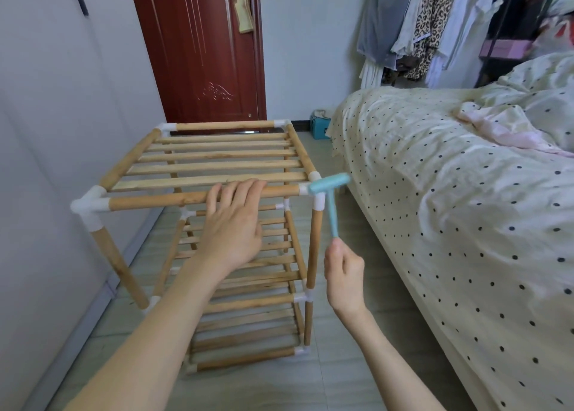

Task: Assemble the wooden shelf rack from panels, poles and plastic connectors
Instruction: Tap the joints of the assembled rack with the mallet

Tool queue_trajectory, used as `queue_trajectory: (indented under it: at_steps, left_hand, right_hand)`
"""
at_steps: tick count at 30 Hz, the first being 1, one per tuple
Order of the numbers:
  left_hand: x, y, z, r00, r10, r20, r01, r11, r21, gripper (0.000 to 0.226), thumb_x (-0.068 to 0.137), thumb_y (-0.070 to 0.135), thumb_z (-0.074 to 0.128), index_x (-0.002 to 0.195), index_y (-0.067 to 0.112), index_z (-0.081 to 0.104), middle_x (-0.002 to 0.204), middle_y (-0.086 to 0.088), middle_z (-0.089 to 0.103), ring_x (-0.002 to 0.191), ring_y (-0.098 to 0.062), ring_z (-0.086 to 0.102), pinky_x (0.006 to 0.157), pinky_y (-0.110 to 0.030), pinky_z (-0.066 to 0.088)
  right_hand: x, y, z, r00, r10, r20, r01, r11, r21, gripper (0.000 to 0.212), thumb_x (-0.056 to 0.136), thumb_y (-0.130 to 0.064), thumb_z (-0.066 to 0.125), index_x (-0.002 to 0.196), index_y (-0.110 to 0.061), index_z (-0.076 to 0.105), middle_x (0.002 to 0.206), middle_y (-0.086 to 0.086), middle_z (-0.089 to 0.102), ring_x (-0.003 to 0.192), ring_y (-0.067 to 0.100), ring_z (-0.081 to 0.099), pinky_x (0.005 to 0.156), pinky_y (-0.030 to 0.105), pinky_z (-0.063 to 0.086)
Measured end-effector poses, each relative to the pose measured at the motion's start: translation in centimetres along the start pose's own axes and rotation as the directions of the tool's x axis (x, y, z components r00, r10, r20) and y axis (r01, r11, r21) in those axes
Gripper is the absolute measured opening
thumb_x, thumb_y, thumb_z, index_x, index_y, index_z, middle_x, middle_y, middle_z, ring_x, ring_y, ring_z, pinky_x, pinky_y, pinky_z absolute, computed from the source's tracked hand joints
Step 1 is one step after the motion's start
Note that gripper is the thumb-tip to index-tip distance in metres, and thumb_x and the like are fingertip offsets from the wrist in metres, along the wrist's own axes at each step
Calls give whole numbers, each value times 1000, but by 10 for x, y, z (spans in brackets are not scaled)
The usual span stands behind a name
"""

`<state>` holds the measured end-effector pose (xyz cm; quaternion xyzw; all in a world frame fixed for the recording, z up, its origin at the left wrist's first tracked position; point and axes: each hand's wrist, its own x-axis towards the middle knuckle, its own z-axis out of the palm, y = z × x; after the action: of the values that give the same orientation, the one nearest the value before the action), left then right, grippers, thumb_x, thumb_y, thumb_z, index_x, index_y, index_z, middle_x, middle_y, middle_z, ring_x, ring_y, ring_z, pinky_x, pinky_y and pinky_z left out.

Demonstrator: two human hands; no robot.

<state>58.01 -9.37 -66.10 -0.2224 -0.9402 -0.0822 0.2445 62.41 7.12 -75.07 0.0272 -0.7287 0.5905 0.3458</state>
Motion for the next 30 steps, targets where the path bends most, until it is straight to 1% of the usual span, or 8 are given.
queue_trajectory:
  at_steps: [2,7,12,17,21,24,27,30]
  left_hand:
    - [0,0,0,1000,4,1,-4,1000,-1,67,88,13,47,147,20,16,148,3,25,136,-17,17,116,-39,-1]
    - [-2,1,-1,1000,6,-1,-6,1000,-5,67,87,12,47,146,20,17,147,3,27,136,-17,19,116,-39,-1]
    - [-2,0,-1,1000,10,-6,-10,1000,5,67,87,13,47,147,20,16,147,3,26,136,-17,18,116,-39,-2]
    - [-3,1,-1,1000,8,-4,-8,1000,9,66,88,14,46,147,20,16,146,3,26,135,-16,18,116,-39,-2]
    - [-3,0,0,1000,10,-10,-10,1000,5,66,87,13,47,147,19,17,146,2,27,136,-17,19,116,-39,-2]
    - [-3,1,-1,1000,9,-9,-8,1000,14,66,88,13,46,147,19,16,146,2,26,135,-17,17,116,-38,-3]
    - [-4,2,-2,1000,1,-4,-1,1000,14,66,88,13,46,147,19,16,146,2,25,136,-17,17,116,-39,-3]
    - [-3,4,0,1000,-3,-9,3,1000,20,66,88,13,46,147,19,16,146,2,25,136,-18,18,116,-39,-2]
  right_hand:
    - [-3,3,-2,999,-52,-8,53,994,92,39,92,-36,44,55,-25,35,45,-7,38,42,2,32,45,20,24]
    - [5,8,-2,793,561,238,-557,826,-90,40,94,-38,48,66,-9,46,52,0,34,45,9,30,46,22,26]
    - [11,-17,-7,921,255,295,-319,928,192,57,98,-23,43,42,-28,35,40,-13,29,37,3,24,40,13,23]
    - [8,-15,-11,939,167,299,-214,968,130,43,97,-15,41,55,-17,33,44,-11,35,44,1,29,49,19,28]
    - [-3,-12,-13,992,72,102,-77,996,44,41,96,-28,45,56,-30,36,42,-13,43,40,1,39,46,13,31]
    - [-3,-6,-10,959,282,17,-280,958,-66,35,96,-24,44,62,-32,41,45,-14,45,42,-6,49,45,8,36]
    - [9,2,-9,894,444,54,-424,879,-219,44,98,-32,40,57,-16,43,49,-6,41,43,5,37,47,23,35]
    - [7,-2,-9,974,228,4,-227,969,-95,49,99,-30,40,51,-21,35,38,-10,37,38,2,32,42,15,28]
